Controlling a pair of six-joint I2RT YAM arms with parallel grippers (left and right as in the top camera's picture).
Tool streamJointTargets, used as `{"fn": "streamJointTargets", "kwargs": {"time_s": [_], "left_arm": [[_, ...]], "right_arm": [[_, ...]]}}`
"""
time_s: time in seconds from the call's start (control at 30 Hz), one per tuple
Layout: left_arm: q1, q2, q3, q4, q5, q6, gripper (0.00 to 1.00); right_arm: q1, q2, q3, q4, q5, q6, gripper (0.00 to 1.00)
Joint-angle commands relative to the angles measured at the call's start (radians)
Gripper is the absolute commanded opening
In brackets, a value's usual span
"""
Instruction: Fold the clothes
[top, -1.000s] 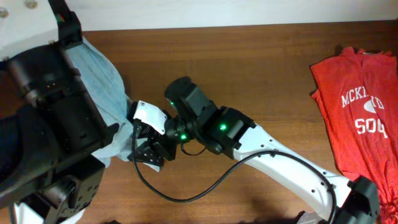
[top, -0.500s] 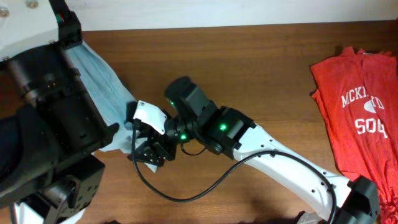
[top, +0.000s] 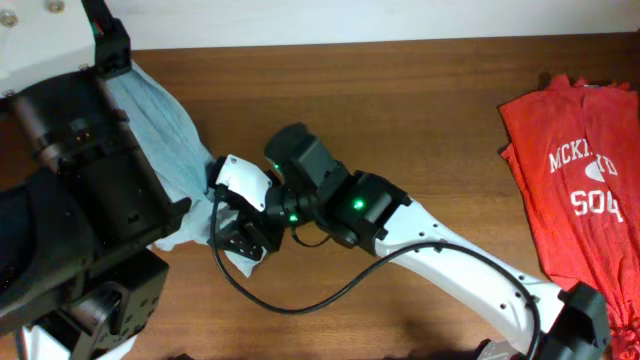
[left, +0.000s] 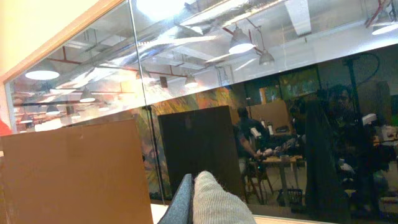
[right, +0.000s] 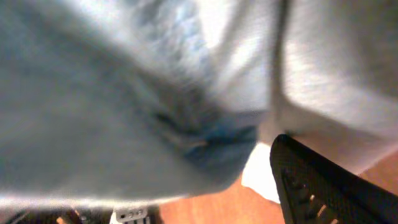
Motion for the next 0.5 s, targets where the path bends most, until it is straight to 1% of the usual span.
{"fn": "streamJointTargets", "kwargs": {"time_s": [0.0, 0.13, 0.3, 0.4, 0.47], "left_arm": [[0.001, -0.006, 0.027, 0.007, 0.015, 0.016, 0.0], [0.001, -0.006, 0.027, 0.006, 0.014, 0.016, 0.0], [0.001, -0.006, 0.027, 0.006, 0.011, 0.017, 0.0], [0.001, -0.006, 0.027, 0.005, 0.01, 0.02, 0.0], [0.001, -0.006, 0.027, 0.003, 0.007, 0.02, 0.0]], "right_arm": [[0.002, 0.023, 0.001, 0.029, 0.042, -0.006, 0.77], [0.002, 0.034, 0.001, 0.039, 0.043, 0.009, 0.79], [0.002, 0.022, 0.001, 0.079, -0.081, 0.013, 0.78], [0.001, -0.005, 0.001, 0.077, -0.076, 0.014, 0.72], [0.001, -0.026, 0.001, 0.078, -0.072, 0.021, 0.71]]}}
